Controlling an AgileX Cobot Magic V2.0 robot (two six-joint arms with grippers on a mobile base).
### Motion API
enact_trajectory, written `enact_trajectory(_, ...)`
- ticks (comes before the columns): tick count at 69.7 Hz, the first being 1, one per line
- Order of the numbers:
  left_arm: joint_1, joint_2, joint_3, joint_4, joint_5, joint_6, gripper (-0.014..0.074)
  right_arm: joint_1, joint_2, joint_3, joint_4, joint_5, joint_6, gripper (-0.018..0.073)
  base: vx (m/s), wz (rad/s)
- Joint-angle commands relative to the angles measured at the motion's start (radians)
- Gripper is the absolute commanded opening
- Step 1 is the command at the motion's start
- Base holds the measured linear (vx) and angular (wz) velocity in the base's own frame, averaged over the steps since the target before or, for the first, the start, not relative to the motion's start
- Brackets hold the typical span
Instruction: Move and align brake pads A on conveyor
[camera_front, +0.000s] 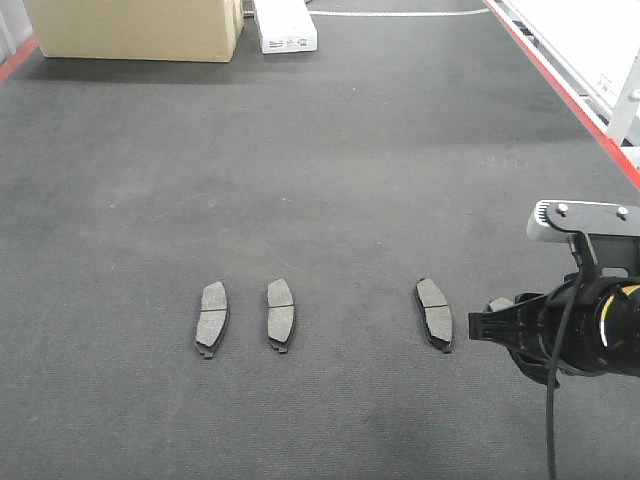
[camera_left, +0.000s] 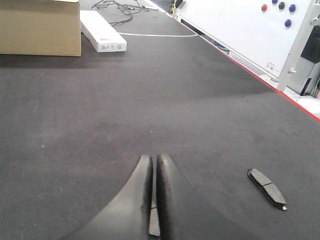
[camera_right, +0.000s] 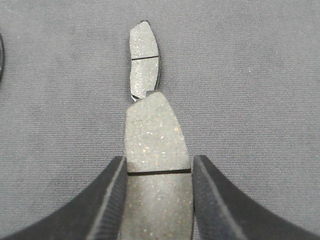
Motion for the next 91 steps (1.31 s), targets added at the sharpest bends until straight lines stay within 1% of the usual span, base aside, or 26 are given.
enact_trajectory(1,-0.005,0.005,-0.021,0.033,-0.039,-0.001,-0.0008,-0.001,-0.023,-0.03,-0.026,-0.053,-0.004,0.0155,0.0,0.0)
enact_trajectory(91,-0.005,0.005,-0.021,0.033,-0.04,-0.001,-0.0006,-0.001,-0.023,-0.03,-0.026,-0.053,-0.004,0.0155,0.0,0.0)
